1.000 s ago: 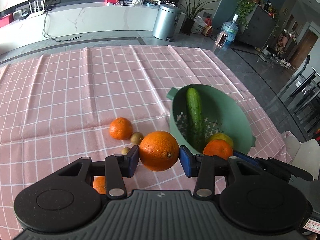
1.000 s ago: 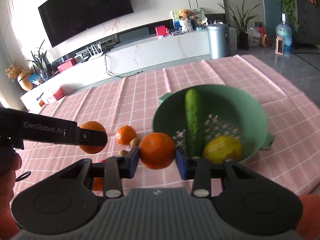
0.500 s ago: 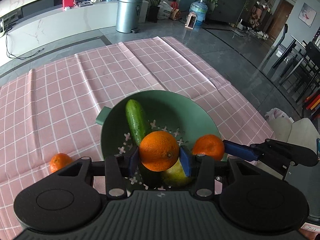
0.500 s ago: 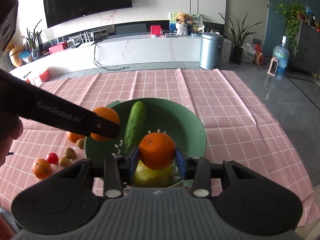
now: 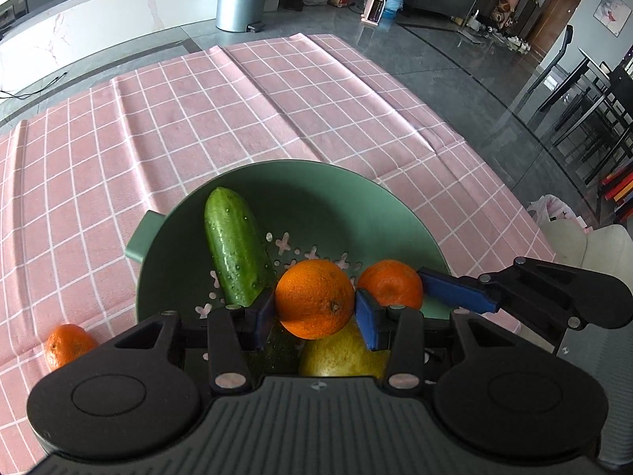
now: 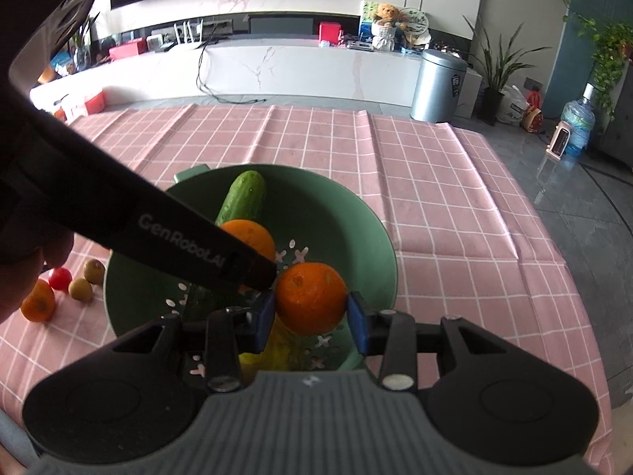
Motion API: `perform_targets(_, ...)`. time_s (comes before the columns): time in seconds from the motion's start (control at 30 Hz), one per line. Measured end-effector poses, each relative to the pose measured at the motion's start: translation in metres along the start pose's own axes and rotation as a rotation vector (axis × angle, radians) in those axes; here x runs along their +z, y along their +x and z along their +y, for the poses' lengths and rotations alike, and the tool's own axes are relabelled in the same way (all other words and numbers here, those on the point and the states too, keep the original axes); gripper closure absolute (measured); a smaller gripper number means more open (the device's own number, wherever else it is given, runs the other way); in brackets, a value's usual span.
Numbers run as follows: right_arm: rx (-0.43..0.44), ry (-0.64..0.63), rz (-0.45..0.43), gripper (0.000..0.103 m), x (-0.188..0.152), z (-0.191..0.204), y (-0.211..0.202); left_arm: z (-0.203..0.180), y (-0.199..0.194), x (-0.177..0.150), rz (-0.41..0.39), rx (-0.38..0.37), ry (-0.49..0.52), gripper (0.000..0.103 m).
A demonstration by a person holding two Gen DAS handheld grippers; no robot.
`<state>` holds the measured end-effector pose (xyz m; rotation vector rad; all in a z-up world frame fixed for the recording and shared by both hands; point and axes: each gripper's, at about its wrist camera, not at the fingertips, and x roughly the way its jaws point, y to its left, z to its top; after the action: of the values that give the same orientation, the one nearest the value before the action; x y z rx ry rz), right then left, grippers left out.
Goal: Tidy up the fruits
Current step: 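Carry both oranges into the colander and open both grippers, then withdraw both grippers from the colander back toward the remaining fruit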
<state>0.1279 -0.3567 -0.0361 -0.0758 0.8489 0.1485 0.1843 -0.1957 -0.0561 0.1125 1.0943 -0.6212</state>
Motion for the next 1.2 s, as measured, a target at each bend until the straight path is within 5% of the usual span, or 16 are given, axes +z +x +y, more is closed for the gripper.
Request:
perform_targets(0.73, -0.035, -0.02, -0.006, 0.061, -0.001, 0.009, -0.013, -0.002, -0.02, -0.003, -0.054, -0.012, -0.012, 0.038)
perform_targets(1.2, 0.021, 0.18, -0.119, 0.039, -0.003, 0.045, -0.063, 0.014, -0.117, -0.049, -0.218, 0.182, 0.048, 0.038)
